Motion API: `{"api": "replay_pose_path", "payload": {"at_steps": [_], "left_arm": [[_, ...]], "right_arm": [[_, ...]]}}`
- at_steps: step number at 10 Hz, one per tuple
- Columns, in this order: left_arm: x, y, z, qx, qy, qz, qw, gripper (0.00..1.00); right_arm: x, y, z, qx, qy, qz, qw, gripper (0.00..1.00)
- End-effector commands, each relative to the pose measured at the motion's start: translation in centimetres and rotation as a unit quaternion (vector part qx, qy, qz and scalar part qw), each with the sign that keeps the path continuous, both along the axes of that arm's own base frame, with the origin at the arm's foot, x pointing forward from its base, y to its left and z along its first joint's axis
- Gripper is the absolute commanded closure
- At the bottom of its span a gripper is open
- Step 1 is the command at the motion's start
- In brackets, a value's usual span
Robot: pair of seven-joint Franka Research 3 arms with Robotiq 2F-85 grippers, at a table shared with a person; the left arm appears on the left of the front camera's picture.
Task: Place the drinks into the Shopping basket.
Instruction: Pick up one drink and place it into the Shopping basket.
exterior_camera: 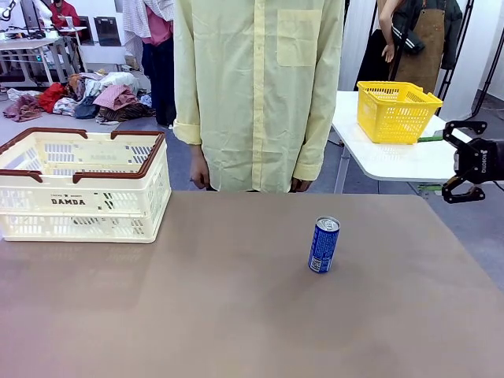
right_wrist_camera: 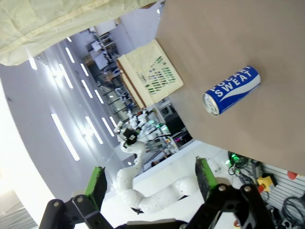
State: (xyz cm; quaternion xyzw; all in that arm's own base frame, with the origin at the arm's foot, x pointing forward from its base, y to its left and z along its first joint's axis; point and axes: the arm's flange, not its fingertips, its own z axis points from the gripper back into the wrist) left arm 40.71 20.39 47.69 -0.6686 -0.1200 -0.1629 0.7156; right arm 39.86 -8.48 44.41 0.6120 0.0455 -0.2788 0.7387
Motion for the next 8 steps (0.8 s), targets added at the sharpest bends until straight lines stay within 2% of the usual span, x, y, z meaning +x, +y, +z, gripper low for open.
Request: {"api": "replay_pose_path", "payload": {"at_steps": [1, 3, 6, 8], "left_arm": [[-0.4, -0.2, 0.1, -0.004, 0.003, -0.001, 1.0, 0.0], [-0.4, -0.2, 0.1, -0.004, 0.003, -0.001, 1.0, 0.0], [-0.4, -0.2, 0.1, -0.004, 0.003, -0.001, 1.0, 0.0], [-0.4, -0.2, 0.1, -0.004, 0.003, -0.001, 1.0, 0.0]], "right_arm": [[0.5, 5.7, 3.7, -0.11, -0.016, 0.054, 0.992, 0.0], [0.7, 11.4, 4.4, -0.219, 0.003, 0.085, 0.972, 0.0], [-0.4, 19.8, 2.7, -0.36, 0.01, 0.134, 0.923, 0.0], [-1.0, 22.8, 0.9, -0.469, 0.006, 0.068, 0.881, 0.0]]}}
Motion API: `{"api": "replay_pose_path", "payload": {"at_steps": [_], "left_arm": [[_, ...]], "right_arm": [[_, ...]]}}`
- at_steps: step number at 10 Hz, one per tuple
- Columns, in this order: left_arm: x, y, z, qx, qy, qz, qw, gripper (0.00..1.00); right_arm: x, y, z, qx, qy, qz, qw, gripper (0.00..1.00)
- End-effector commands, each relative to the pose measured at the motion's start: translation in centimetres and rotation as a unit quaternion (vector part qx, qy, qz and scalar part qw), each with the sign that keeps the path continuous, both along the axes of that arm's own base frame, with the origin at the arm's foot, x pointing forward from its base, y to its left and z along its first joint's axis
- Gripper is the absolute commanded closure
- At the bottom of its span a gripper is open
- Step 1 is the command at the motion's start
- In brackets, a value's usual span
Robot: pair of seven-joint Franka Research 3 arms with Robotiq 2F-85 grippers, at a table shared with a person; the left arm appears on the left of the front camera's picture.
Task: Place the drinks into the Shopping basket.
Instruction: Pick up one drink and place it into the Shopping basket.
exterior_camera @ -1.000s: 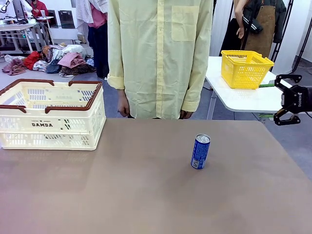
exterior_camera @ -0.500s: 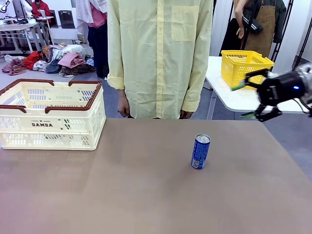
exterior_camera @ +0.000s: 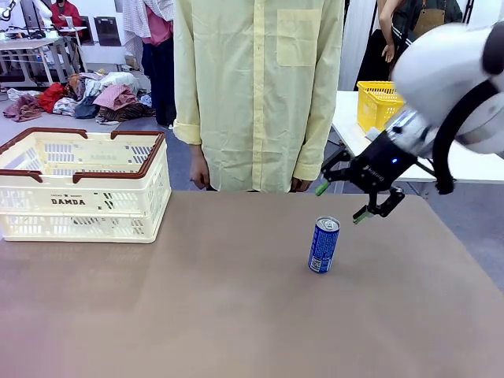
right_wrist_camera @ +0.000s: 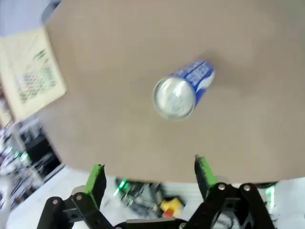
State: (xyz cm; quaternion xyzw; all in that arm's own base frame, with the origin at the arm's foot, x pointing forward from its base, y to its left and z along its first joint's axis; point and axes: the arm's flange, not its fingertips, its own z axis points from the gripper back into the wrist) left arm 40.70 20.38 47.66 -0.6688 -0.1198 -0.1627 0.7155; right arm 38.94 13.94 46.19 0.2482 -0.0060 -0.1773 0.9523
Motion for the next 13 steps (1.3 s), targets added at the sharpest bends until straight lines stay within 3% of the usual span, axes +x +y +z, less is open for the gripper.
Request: {"api": "replay_pose_path", "payload": {"at_steps": [1, 3, 4, 5, 6, 9, 13], "left_arm": [[-0.4, -0.1, 0.1, -0.004, 0.003, -0.001, 1.0, 0.0], [-0.4, -0.1, 0.1, -0.004, 0.003, -0.001, 1.0, 0.0], [-0.4, -0.1, 0.1, -0.004, 0.003, -0.001, 1.0, 0.0], [-0.4, -0.1, 0.1, -0.004, 0.003, -0.001, 1.0, 0.0], [-0.4, -0.1, 0.1, -0.004, 0.003, -0.001, 1.0, 0.0], [-0.4, -0.1, 0.1, -0.004, 0.003, -0.001, 1.0, 0.0], [-0.4, -0.1, 0.1, -0.004, 0.003, -0.001, 1.0, 0.0]], "right_arm": [[0.0, 1.4, -1.7, -0.106, -0.028, -0.041, 0.993, 0.0], [0.7, 2.6, -2.5, -0.151, -0.062, -0.011, 0.987, 0.0], [1.2, 2.9, -2.6, -0.149, -0.096, -0.001, 0.984, 0.0], [1.6, 3.2, -2.5, -0.124, -0.105, 0.014, 0.987, 0.0], [0.4, 2.3, -2.3, -0.142, -0.071, 0.009, 0.987, 0.0], [1.7, 3.6, -2.9, -0.182, -0.101, 0.038, 0.977, 0.0], [2.5, 5.7, -5.2, -0.199, -0.073, 0.112, 0.971, 0.0]]}}
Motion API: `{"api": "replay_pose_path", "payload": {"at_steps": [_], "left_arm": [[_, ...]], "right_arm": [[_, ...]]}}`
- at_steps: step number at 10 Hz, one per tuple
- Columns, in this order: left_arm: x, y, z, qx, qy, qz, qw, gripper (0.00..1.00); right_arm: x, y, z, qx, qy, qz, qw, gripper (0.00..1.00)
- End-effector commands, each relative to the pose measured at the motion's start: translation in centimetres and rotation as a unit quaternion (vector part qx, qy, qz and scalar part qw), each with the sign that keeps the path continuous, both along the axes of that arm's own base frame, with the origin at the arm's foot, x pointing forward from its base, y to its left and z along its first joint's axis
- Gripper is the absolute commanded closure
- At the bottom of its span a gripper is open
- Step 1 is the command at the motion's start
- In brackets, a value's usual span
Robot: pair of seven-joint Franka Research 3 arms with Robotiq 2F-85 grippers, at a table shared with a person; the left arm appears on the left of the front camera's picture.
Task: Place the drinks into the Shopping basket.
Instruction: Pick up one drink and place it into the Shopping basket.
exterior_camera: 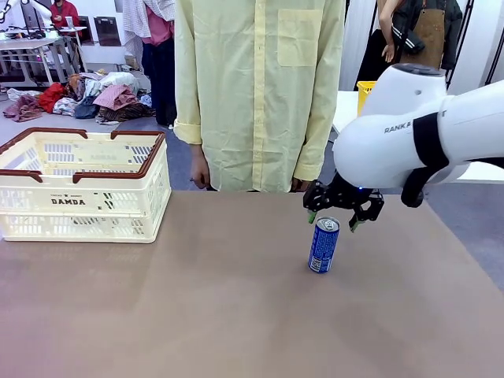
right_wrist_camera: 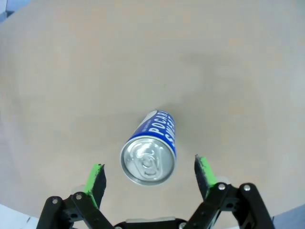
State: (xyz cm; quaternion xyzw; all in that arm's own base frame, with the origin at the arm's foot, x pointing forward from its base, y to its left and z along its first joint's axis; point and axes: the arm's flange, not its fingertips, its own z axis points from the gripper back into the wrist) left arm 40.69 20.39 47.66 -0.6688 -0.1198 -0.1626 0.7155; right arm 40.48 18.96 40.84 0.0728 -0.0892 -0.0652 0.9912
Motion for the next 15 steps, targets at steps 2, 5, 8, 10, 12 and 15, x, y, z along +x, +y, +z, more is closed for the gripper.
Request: {"api": "replay_pose_path", "payload": {"at_steps": [2, 5, 8, 10, 12, 15], "left_arm": [[-0.4, -0.2, 0.1, -0.004, 0.002, -0.001, 1.0, 0.0], [-0.4, -0.2, 0.1, -0.004, 0.002, -0.001, 1.0, 0.0], [-0.4, -0.2, 0.1, -0.004, 0.002, -0.001, 1.0, 0.0], [-0.4, -0.2, 0.1, -0.004, 0.002, -0.001, 1.0, 0.0], [-0.4, -0.2, 0.1, -0.004, 0.002, -0.001, 1.0, 0.0], [-0.4, -0.2, 0.1, -0.004, 0.002, -0.001, 1.0, 0.0]], "right_arm": [[1.2, 1.5, -0.7, -0.037, 0.014, 0.038, 0.998, 0.0], [1.4, 1.9, -1.5, -0.053, 0.021, 0.042, 0.998, 0.0], [1.7, 1.9, -1.8, -0.064, 0.015, 0.025, 0.998, 0.0], [1.7, 2.0, -1.9, -0.069, 0.018, 0.025, 0.997, 1.0], [1.8, 1.9, -1.9, -0.07, 0.017, 0.023, 0.997, 1.0], [1.7, 1.9, -2.0, -0.074, 0.018, 0.025, 0.997, 1.0]]}}
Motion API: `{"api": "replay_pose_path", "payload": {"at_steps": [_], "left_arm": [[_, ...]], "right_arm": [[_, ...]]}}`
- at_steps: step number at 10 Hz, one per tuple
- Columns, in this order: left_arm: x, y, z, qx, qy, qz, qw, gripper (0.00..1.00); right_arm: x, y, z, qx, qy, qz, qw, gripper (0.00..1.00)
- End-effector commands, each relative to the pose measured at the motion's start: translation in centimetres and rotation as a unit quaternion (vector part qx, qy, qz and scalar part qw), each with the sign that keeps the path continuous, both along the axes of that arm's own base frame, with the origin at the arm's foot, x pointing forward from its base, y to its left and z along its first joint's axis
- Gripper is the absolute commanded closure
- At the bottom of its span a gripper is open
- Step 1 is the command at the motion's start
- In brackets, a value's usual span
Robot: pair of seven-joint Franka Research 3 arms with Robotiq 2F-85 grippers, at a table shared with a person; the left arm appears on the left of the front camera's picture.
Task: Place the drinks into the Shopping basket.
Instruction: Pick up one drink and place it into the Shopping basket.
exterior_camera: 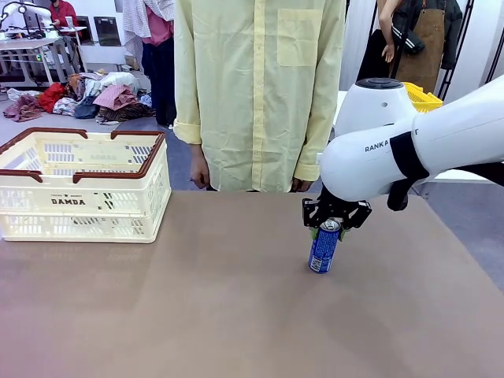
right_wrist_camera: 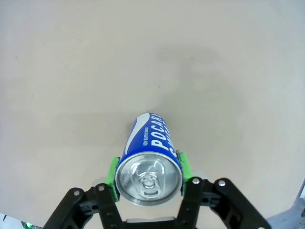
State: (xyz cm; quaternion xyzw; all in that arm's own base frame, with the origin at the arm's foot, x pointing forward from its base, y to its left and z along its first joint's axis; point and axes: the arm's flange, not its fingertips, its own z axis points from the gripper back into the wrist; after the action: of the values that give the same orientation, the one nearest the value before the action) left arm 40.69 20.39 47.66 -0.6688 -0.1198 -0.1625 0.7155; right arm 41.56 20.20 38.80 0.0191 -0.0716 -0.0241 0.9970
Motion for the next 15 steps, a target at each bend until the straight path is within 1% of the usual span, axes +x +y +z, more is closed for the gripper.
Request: {"api": "replay_pose_path", "payload": {"at_steps": [1, 2, 3, 4, 5, 6, 7, 8, 9, 12, 13, 14, 15], "left_arm": [[-0.4, -0.2, 0.1, -0.004, 0.002, -0.001, 1.0, 0.0], [-0.4, -0.2, 0.1, -0.004, 0.002, -0.001, 1.0, 0.0], [-0.4, -0.2, 0.1, -0.004, 0.002, -0.001, 1.0, 0.0], [-0.4, -0.2, 0.1, -0.004, 0.002, -0.001, 1.0, 0.0], [-0.4, -0.2, 0.1, -0.004, 0.002, -0.001, 1.0, 0.0], [-0.4, -0.2, 0.1, -0.004, 0.002, -0.001, 1.0, 0.0], [-0.4, -0.2, 0.1, -0.004, 0.002, -0.001, 1.0, 0.0], [-0.4, -0.2, 0.1, -0.004, 0.002, -0.001, 1.0, 0.0], [-0.4, -0.2, 0.1, -0.004, 0.002, -0.001, 1.0, 0.0], [-0.4, -0.2, 0.1, -0.004, 0.002, -0.001, 1.0, 0.0], [-0.4, -0.2, 0.1, -0.004, 0.002, -0.001, 1.0, 0.0], [-0.4, -0.2, 0.1, -0.004, 0.002, -0.001, 1.0, 0.0], [-0.4, -0.2, 0.1, -0.004, 0.002, -0.001, 1.0, 0.0]], "right_arm": [[0.6, 0.7, 0.1, -0.019, -0.001, -0.015, 1.0, 1.0], [0.7, 0.4, 0.6, -0.018, -0.003, -0.02, 1.0, 1.0], [0.7, -0.1, 2.0, -0.014, -0.01, -0.026, 1.0, 1.0], [0.7, -1.0, 4.6, -0.019, -0.018, -0.037, 0.999, 1.0], [0.8, -2.2, 8.2, -0.023, -0.011, -0.05, 0.998, 1.0], [0.5, -2.8, 10.9, -0.01, -0.015, -0.044, 0.999, 1.0], [0.3, -3.0, 12.2, -0.001, -0.016, -0.042, 0.999, 1.0], [0.5, -3.6, 12.0, 0.006, -0.025, -0.067, 0.997, 1.0], [0.1, -3.2, 10.8, 0.001, -0.015, -0.044, 0.999, 1.0], [0.1, -3.2, 10.8, 0.001, -0.015, -0.044, 0.999, 1.0], [-0.1, -3.4, 11.0, -0.003, -0.005, -0.047, 0.999, 1.0], [-0.8, -3.6, 10.3, -0.009, -0.011, -0.045, 0.999, 1.0], [-1.0, -2.4, 11.0, -0.001, -0.029, -0.052, 0.998, 1.0]]}}
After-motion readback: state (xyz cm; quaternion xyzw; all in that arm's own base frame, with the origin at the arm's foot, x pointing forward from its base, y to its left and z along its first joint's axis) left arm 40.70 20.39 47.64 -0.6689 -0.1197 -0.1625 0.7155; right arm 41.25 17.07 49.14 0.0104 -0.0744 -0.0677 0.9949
